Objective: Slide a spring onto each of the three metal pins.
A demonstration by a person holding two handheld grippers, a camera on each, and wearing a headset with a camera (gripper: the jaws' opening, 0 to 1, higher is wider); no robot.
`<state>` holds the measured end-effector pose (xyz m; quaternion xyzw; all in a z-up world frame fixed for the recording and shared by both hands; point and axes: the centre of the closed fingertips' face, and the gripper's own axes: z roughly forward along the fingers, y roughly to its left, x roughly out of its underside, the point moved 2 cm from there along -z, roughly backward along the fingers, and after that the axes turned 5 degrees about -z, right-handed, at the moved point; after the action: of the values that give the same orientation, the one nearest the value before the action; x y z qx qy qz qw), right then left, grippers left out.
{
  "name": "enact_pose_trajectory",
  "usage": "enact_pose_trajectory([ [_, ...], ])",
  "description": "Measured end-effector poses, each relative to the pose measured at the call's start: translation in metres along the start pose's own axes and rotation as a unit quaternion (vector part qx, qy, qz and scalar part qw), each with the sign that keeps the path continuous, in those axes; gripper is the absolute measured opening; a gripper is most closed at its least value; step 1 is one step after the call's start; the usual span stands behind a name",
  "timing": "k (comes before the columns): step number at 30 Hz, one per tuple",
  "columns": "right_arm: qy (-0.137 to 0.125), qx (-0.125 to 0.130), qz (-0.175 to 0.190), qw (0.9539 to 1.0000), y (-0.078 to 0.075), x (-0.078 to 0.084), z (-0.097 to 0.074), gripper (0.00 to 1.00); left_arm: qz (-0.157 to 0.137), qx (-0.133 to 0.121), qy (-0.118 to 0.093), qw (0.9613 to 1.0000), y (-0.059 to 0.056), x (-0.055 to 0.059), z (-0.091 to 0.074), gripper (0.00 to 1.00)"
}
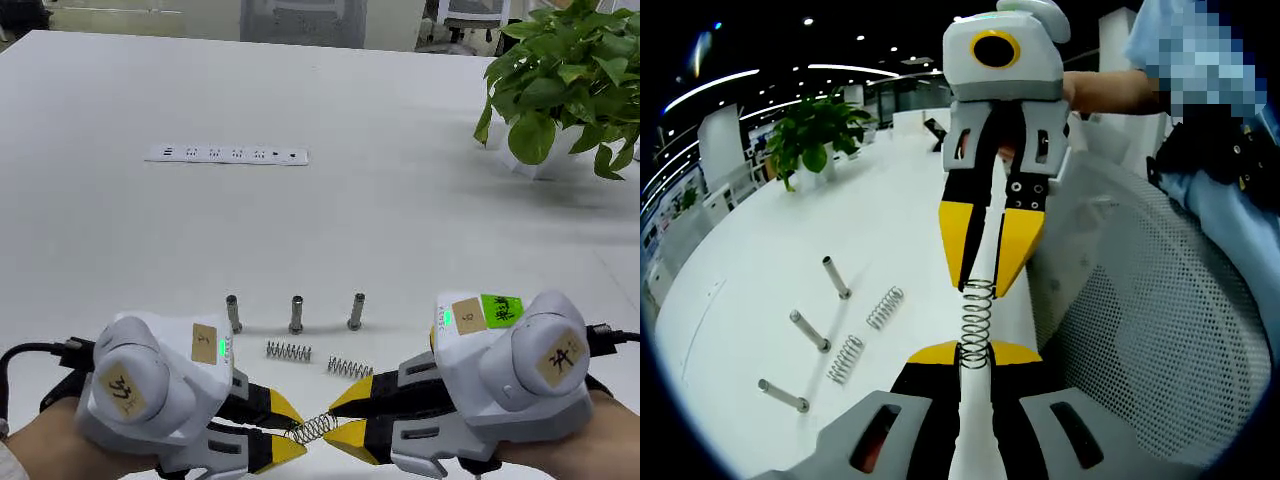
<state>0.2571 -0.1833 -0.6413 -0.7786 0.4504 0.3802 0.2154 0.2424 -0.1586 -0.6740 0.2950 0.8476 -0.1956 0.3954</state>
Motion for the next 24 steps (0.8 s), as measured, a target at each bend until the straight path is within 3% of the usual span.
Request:
enact_pose_trajectory([
  [14, 0.028, -0.006, -0.034, 0.999, -0.0012, 0.0008, -0.0003, 0.12, -0.001, 0.001, 0.0, 1.0, -0.0033, 0.0006, 0.0035, 0.09],
  [17, 0.042, -0.011, -0.044, 0.9981, -0.0016, 0.0027, 0.0001, 0.18, 0.0, 0.003, -0.001, 1.0, -0.0047, -0.0004, 0.0042, 0.09],
  [24, 0.067, -0.036, -0.058, 0.9954, -0.0004, 0.0057, 0.0055, 0.17, 0.013, 0.006, -0.001, 0.9999, -0.0062, -0.0043, 0.0063, 0.09],
])
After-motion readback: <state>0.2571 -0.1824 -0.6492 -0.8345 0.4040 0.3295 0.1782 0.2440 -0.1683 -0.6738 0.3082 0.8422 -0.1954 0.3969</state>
